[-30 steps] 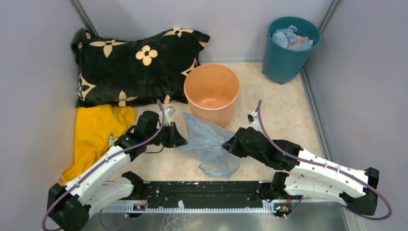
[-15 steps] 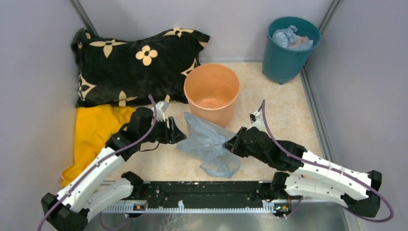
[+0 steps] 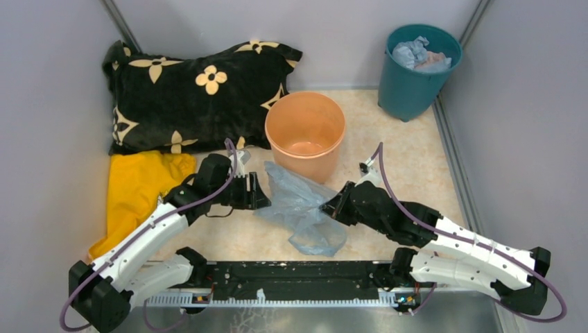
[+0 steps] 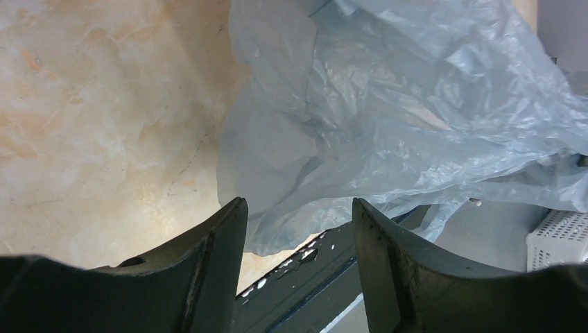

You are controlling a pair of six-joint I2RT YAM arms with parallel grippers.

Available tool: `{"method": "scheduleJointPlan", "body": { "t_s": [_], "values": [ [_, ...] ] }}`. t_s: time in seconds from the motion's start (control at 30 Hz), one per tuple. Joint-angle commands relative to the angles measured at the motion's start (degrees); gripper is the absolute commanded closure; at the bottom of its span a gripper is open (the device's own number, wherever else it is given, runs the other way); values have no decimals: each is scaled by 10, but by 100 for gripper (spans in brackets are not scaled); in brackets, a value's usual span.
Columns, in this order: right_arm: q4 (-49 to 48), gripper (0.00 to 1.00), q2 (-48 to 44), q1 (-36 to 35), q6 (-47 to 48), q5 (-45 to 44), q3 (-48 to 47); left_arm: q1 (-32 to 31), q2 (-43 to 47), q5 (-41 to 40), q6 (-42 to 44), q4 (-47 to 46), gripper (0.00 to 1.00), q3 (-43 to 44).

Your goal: Put the trash bags into the trash bin

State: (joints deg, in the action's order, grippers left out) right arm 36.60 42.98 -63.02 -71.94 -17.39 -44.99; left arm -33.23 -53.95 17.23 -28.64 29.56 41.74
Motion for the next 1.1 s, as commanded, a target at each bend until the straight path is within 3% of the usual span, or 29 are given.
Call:
{"method": "scheduleJointPlan", "body": {
  "t_s": [0.0,0.2,0.23,0.27,0.3,0.43,0.67,0.87,1.07],
  "values": [
    [-26,100,-4,10,13,8,-4,-1,-10,2,0,-14,36,-9],
    [-42,100,0,18,16,21,1,-1,-31,54,-11,-80,37,-51],
    [-45,100,2,20,17,24,2,-1,-31,55,-14,-87,50,-57],
    [-46,100,3,21,19,26,2,-1,-34,51,-16,-93,80,-63],
    [-45,100,4,22,19,27,1,-1,-39,50,-20,-91,100,-63],
    [-33,100,-2,24,24,28,-1,-1,-50,44,-19,-64,100,-43],
    [65,100,-21,24,43,0,-9,-1,14,6,-27,-12,100,9],
    [0,100,-25,24,61,68,43,-1,11,26,-60,-28,100,59],
    [-30,100,21,24,107,131,24,-1,3,25,-62,-22,100,103]
  ]
}}
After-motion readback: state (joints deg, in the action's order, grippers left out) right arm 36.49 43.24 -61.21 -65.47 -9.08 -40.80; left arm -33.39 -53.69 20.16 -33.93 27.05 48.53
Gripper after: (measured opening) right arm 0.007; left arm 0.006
